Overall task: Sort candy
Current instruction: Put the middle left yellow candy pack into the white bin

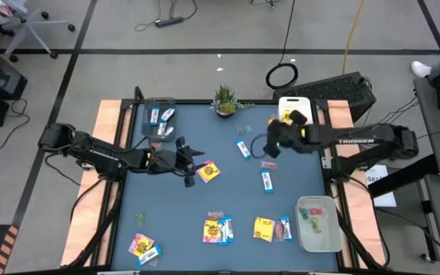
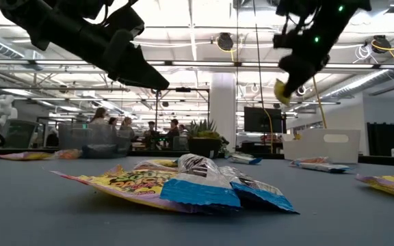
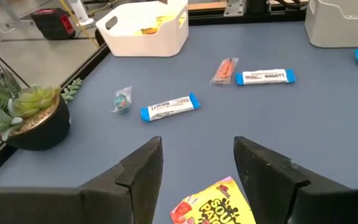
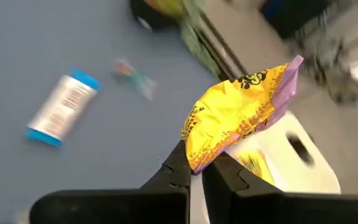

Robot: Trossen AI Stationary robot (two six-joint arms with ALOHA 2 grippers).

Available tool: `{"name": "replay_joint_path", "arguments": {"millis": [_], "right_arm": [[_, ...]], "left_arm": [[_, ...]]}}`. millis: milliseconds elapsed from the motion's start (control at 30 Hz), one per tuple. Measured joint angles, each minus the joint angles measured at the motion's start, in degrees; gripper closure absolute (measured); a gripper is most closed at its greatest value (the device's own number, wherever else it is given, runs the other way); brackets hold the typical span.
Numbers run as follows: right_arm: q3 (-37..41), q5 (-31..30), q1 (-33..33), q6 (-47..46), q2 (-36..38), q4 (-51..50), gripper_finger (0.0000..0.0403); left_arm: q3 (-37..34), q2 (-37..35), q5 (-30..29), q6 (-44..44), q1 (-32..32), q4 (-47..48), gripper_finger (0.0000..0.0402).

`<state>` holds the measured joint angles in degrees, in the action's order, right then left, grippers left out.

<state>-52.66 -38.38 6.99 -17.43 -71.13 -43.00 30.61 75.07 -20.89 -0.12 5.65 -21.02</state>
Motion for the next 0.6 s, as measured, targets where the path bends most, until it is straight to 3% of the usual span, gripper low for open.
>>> {"name": "replay_joint_path", "arguments": {"millis": [300,500,600], "right_arm": [[0.02,10.82,17.62,-2.10,-1.42,-6.62,0.0392],[0.02,11.94,25.04,2.34,-5.38,-6.49,0.0392],[0.02,15.77,27.52,4.71,-7.72,-6.38,0.0391]], "left_arm": [[0.00,0.02,0.00,-1.04,0.00,1.03,0.0199],[0.00,0.02,0.00,-1.04,0.00,1.25,0.0199],[0.00,0.02,0.00,-1.04,0.00,1.25,0.0199]]}}
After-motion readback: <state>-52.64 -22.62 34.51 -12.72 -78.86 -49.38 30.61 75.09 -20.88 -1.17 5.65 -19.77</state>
